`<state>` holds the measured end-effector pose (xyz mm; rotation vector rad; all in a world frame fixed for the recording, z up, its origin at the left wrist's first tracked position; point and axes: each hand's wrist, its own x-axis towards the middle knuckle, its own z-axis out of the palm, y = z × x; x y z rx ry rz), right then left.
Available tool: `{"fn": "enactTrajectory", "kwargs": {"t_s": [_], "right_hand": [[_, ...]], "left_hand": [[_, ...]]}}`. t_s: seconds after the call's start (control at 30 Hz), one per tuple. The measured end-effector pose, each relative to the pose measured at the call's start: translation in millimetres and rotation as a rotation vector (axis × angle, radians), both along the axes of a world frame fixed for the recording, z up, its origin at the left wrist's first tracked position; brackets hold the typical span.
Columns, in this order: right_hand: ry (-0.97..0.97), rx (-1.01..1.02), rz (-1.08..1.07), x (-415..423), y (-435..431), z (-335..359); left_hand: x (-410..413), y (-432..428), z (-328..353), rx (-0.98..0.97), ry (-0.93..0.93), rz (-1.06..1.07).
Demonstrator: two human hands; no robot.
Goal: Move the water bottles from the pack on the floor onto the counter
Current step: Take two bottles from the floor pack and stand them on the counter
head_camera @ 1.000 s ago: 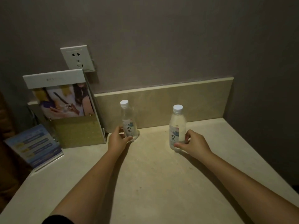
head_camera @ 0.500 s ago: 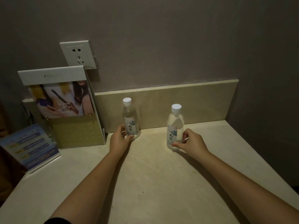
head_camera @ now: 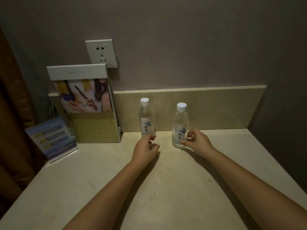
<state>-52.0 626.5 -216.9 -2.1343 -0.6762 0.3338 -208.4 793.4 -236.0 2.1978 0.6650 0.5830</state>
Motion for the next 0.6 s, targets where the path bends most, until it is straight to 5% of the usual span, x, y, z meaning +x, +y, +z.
{"fn": "enactTrajectory", "kwargs": {"t_s": [0.27, 0.6], "right_hand": [[-0.012, 0.056, 0.057, 2.6, 28.8, -1.6], [-0.012, 0.098, 0.139, 4.9, 66.9, -6.1]], "left_hand": [[23.5, -23.3, 5.1, 0.008, 0.009, -0.159], [11.1, -3.6, -14.0, 0.072, 0.051, -0.07]]}}
